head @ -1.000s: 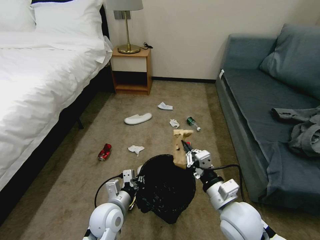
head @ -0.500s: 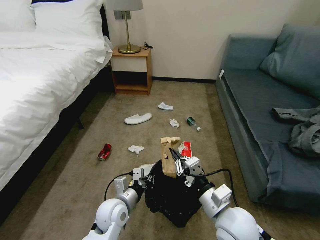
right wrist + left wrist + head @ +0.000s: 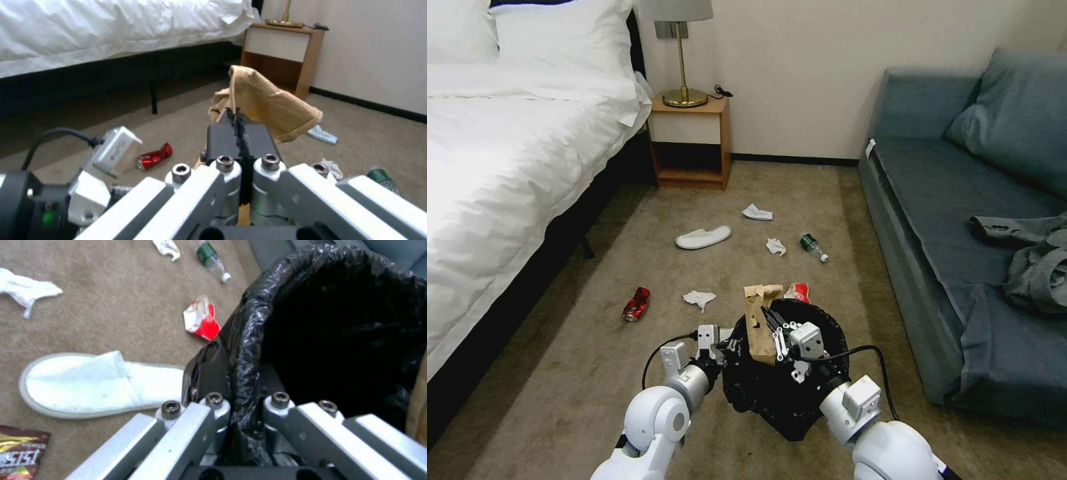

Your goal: Pick up the trash bin, then pick up the garbage on the floor and place it into the trash bin.

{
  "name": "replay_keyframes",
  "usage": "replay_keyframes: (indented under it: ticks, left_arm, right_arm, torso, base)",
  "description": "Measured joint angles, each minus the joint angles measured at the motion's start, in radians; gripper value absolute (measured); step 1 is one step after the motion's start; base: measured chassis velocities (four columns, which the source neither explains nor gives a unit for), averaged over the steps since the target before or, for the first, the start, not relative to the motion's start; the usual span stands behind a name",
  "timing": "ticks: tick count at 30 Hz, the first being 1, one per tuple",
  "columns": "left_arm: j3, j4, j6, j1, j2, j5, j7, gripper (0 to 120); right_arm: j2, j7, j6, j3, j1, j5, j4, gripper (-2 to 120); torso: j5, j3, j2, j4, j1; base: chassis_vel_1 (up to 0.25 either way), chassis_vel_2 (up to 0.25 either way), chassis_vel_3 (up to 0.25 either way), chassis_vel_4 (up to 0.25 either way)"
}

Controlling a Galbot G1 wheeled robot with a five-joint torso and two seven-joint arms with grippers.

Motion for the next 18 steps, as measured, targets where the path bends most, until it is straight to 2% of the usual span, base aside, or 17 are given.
replay_keyframes:
  ticks: [4,7,9,10,14,15,16,18]
  left_arm:
    - [-0.013,-0.001,0.001,-0.004,0.001,-0.004,-0.002,3]
    - [-0.020,-0.001,0.001,-0.004,0.003,-0.006,-0.003,3]
    - [-0.021,-0.001,0.001,-0.003,0.003,-0.006,-0.003,3]
    - [-0.022,-0.001,0.001,-0.001,0.002,-0.006,-0.003,3]
    - [-0.023,-0.001,0.001,0.001,0.001,-0.006,-0.004,3]
    - [-0.025,-0.001,0.001,0.002,0.001,-0.006,-0.004,3]
    - [-0.025,-0.001,0.001,0.002,0.001,-0.006,-0.004,3]
    - [-0.026,-0.001,0.001,0.003,0.004,-0.007,-0.004,3]
  right_arm:
    - [0.004,0.000,0.000,0.002,-0.002,-0.003,-0.003,4]
    - [0.008,-0.001,0.000,0.002,0.001,-0.005,-0.004,19]
    - [0.008,-0.001,0.000,0.002,0.001,-0.005,-0.004,22]
    - [0.011,-0.002,0.000,0.004,0.001,-0.005,-0.004,30]
    - [0.015,-0.003,-0.001,0.009,0.001,-0.004,0.000,36]
    - [0.017,-0.004,-0.003,0.015,0.002,-0.001,0.005,48]
    - [0.017,-0.004,-0.003,0.015,0.002,-0.001,0.005,48]
    - [0.015,-0.005,-0.003,0.032,0.002,0.002,0.008,57]
  torso:
    - [0.0000,0.000,0.000,0.0000,0.000]
    - [0.0000,0.000,0.000,0.0000,0.000]
    - [0.0000,0.000,0.000,0.0000,0.000]
    - [0.0000,0.000,0.000,0.0000,0.000]
    - [0.0000,0.000,0.000,0.0000,0.000]
    - [0.0000,0.000,0.000,0.0000,0.000]
    - [0.0000,0.000,0.000,0.0000,0.000]
    - [0.0000,0.000,0.000,0.0001,0.000]
  base:
    - [0.000,0.000,0.000,0.000]
    - [0.000,0.000,0.000,0.000]
    - [0.000,0.000,0.000,0.000]
    - [0.000,0.000,0.000,0.000]
    - [0.000,0.000,0.000,0.000]
    - [0.000,0.000,0.000,0.000]
    - [0.000,0.000,0.000,0.000]
    - [0.000,0.000,0.000,0.000]
